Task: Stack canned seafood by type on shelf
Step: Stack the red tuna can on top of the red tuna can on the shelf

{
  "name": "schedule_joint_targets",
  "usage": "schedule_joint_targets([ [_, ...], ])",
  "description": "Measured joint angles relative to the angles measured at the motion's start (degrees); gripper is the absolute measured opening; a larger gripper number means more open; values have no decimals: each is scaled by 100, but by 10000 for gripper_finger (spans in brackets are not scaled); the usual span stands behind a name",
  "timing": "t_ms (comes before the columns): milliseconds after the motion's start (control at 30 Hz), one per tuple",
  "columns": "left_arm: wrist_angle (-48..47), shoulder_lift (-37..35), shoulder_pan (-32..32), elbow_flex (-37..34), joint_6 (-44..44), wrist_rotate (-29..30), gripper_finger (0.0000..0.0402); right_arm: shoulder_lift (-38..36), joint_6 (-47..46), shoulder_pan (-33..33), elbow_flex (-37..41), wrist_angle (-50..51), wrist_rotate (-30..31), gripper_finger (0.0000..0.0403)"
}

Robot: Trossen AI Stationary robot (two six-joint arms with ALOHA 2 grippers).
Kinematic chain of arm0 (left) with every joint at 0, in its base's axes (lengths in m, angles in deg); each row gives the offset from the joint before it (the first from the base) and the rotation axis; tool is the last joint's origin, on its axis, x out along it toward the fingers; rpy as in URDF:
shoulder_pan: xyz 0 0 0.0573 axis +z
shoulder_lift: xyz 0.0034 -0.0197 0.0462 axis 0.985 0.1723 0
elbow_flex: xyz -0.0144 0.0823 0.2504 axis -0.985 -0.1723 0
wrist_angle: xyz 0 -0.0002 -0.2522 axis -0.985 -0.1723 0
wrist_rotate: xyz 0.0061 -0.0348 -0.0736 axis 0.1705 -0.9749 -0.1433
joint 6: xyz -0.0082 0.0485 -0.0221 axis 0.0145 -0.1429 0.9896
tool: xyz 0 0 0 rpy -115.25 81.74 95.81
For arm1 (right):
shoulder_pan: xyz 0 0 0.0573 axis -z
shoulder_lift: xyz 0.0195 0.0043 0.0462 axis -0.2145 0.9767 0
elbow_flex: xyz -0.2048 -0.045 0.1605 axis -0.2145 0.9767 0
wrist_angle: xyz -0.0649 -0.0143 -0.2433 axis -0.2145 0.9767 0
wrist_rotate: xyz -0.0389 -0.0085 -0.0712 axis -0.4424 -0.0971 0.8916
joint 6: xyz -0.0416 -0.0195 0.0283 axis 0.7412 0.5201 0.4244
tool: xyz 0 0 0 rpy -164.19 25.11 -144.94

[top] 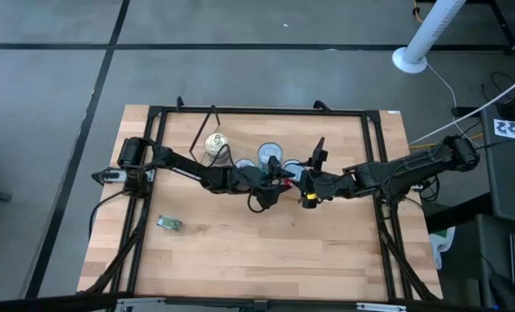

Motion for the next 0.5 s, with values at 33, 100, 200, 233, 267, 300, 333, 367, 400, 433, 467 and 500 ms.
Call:
schedule_joint_targets([
  [33, 0, 0, -7, 0, -4, 0, 240, 0, 0, 0, 0, 0, 14, 271],
  [100, 0, 0, -28, 0, -1, 0, 238, 0, 2, 0, 0, 1, 97, 271],
  [200, 3, 0, -61, 0, 2, 6, 238, 0, 4, 0, 0, 13, 170, 271],
  [233, 3, 0, -68, 0, -5, 25, 238, 0, 4, 0, 0, 13, 170, 271],
  [267, 4, 0, -81, 0, -16, 37, 238, 0, 7, 0, 0, 13, 176, 271],
  [300, 4, 0, -95, 0, -12, 42, 238, 0, 7, 0, 1, 13, 177, 271],
  [333, 4, -1, -100, 0, 7, 47, 238, 0, 7, 0, 0, 13, 176, 271],
  [367, 4, -2, -102, 0, 35, 57, 238, 0, 7, 0, 0, 13, 175, 271],
  [400, 4, -2, -100, 0, 73, 57, 238, 0, 7, 0, 1, 13, 175, 271],
  [433, 4, -1, -100, 0, 125, 57, 238, 0, 5, 0, 2, 13, 175, 271],
  [467, 4, 0, -98, 0, 170, 57, 237, 0, 7, 0, 0, 15, 179, 271],
  [500, 4, -1, -84, 0, 207, 57, 237, 2, 7, 2, 2, 11, 190, 271],
])
